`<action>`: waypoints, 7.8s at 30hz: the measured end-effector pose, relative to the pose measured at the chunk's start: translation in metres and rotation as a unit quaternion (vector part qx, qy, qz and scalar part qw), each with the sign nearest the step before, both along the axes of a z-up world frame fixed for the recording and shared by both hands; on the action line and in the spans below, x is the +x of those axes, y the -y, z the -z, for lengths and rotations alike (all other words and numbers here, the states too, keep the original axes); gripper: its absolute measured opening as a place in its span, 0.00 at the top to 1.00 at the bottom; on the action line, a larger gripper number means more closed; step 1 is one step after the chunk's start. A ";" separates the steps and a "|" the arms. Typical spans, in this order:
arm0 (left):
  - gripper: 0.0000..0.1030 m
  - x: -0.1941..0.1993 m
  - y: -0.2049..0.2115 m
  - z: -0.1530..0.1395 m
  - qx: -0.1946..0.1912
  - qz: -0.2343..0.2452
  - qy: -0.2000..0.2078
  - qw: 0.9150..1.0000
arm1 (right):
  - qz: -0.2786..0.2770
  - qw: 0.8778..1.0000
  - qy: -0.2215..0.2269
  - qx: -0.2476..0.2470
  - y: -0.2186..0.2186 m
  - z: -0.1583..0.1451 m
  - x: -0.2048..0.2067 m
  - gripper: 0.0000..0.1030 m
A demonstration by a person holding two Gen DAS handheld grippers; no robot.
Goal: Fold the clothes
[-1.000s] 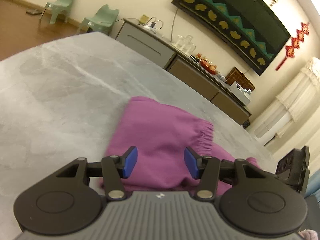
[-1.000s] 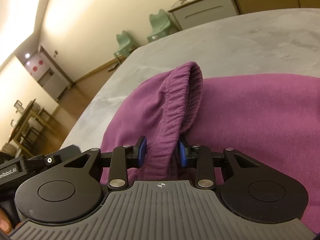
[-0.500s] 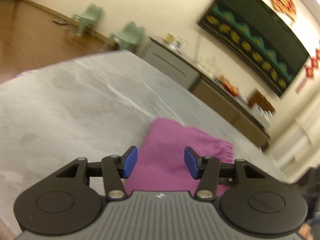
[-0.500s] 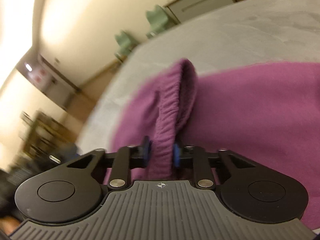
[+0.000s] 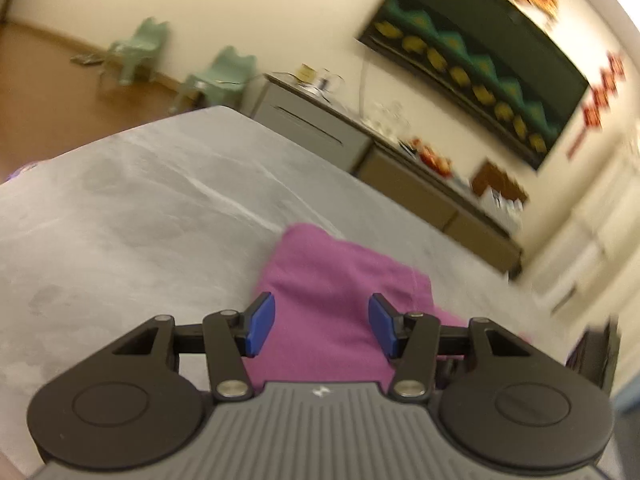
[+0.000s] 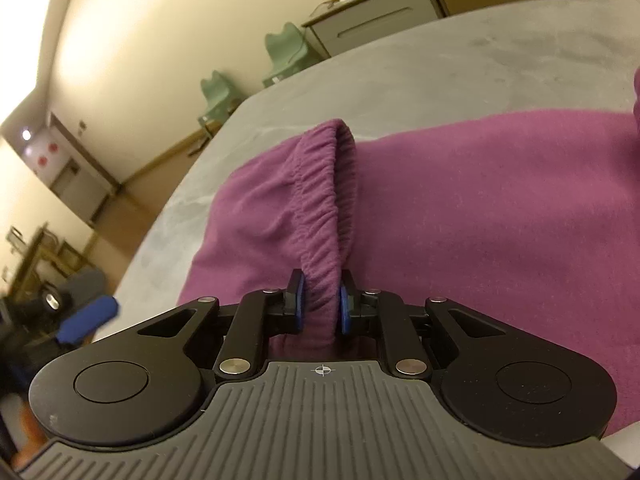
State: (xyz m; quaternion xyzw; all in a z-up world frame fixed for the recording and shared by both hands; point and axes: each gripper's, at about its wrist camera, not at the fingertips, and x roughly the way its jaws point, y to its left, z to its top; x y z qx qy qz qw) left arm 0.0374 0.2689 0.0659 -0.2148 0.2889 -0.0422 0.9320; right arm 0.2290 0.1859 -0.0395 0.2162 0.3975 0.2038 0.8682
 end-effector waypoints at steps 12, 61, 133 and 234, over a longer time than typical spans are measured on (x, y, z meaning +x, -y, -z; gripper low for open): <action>0.52 0.025 0.025 0.039 0.046 0.039 -0.068 0.996 | -0.031 0.999 -0.018 0.015 -0.004 0.000 0.020 0.66; 0.68 0.102 0.297 0.087 -0.158 0.264 -0.109 0.945 | 0.212 0.972 0.057 0.086 0.299 -0.002 -0.099 0.22; 0.58 0.087 0.192 0.022 0.095 0.213 -0.087 0.969 | 0.003 0.965 0.151 -0.213 0.147 -0.027 -0.116 0.47; 0.45 0.047 0.205 0.041 0.041 0.323 -0.026 0.945 | 0.206 0.975 0.081 -0.028 0.253 -0.028 -0.119 0.77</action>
